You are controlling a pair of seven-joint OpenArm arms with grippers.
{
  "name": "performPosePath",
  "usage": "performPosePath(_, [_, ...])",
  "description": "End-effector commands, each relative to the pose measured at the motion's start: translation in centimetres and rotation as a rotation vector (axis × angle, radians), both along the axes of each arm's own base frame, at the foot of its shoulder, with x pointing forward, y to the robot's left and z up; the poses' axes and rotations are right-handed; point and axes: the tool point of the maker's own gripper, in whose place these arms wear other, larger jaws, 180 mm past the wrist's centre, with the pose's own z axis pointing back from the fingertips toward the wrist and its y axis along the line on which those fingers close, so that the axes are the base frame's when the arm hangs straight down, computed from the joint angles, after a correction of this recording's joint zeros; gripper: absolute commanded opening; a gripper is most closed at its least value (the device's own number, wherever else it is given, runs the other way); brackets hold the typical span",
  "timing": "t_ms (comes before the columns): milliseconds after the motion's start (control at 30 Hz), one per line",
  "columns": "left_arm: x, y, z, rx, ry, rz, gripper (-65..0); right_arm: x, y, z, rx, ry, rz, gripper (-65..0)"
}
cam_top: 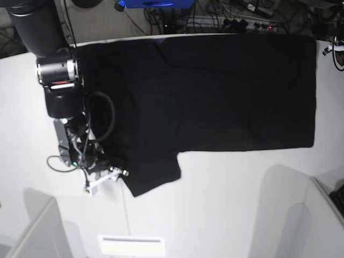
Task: Fold the T-shirt properly
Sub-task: 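Release and move the right gripper to the sleeve hem corner, then move the left gripper to the shirt's hem corner and grasp it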
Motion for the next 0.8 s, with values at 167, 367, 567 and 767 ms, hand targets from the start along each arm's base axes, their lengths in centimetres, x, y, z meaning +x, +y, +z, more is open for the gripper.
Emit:
performPosePath(167, [0.4, 0.4, 1.1, 0.032, -0.021, -0.012, -65.0, 0.8, 1.1, 1.1, 0.018, -0.017, 0.014, -39.2])
performPosePath(367, [0.4, 0.5, 1.2, 0.035, -0.021, -0.014, -65.0, 0.9, 1.2, 1.2, 0.020, -0.024, 0.013, -39.5])
performPosePath(567, [0.8, 0.5, 1.3, 0.035, -0.029, -0.016, -45.4, 1.1, 0.6, 1.3, 0.014, -0.034, 0.000, -53.1])
performPosePath(767, [2.5, 0.9, 2.2, 0.058, -0.067, -0.024, -21.1, 1.1, 0.5, 1.3, 0.014, -0.034, -0.007, -65.0])
